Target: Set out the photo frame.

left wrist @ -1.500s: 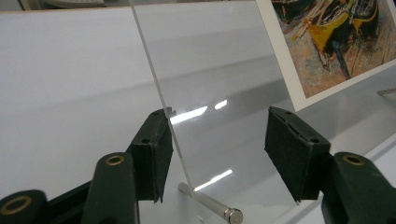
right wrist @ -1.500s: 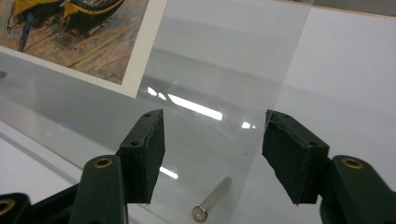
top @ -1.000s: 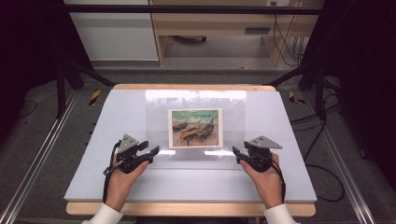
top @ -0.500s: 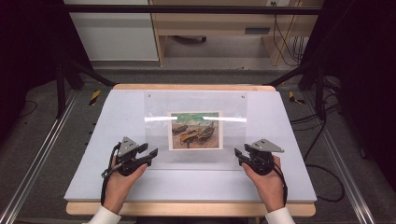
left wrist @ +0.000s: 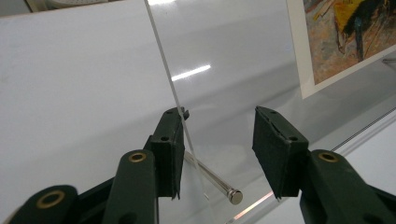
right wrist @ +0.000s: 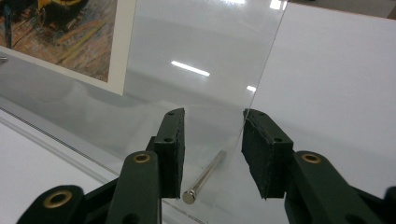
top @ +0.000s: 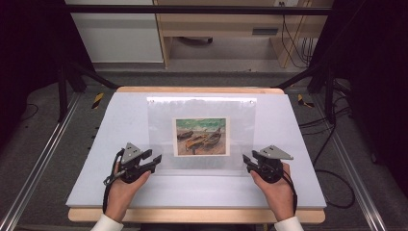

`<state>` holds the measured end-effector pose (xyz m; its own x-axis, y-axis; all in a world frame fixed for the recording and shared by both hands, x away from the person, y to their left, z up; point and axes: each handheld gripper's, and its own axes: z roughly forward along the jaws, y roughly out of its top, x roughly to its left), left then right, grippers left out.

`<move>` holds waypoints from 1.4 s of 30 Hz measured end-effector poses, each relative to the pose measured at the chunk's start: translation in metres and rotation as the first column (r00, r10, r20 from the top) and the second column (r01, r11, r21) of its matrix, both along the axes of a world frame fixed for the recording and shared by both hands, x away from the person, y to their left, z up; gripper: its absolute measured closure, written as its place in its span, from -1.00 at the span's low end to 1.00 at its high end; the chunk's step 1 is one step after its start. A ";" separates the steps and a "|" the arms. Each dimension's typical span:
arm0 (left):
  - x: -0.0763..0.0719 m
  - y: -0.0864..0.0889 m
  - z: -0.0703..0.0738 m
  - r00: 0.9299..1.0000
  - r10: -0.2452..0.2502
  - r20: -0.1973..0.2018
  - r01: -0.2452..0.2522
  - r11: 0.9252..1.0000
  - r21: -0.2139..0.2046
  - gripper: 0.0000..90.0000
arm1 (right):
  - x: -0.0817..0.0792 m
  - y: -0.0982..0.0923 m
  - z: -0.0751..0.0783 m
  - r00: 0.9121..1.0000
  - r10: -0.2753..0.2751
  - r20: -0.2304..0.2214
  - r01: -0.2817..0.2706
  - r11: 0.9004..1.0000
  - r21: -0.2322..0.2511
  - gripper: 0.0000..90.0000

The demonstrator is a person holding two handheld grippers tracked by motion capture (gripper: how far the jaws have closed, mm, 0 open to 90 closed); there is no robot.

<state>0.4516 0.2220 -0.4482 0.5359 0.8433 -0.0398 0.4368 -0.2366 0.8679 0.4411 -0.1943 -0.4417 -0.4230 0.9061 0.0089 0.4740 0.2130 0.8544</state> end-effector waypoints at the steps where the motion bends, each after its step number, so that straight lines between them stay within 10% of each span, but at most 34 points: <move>1: 0.000 0.000 0.000 1.000 0.000 0.000 0.000 1.000 0.000 0.19 | 0.000 0.000 0.000 1.000 -0.002 -0.001 0.002 1.000 0.001 0.34; 42: -0.015 0.003 -0.001 1.000 -0.018 -0.024 0.019 0.999 0.043 0.36 | -0.016 -0.003 -0.004 1.000 0.017 -0.018 -0.018 0.999 -0.033 0.49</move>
<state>0.4370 0.2247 -0.4497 0.5504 0.8347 -0.0167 0.4524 -0.2813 0.8463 0.4249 -0.1972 -0.4453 -0.4391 0.8983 -0.0136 0.4851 0.2498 0.8380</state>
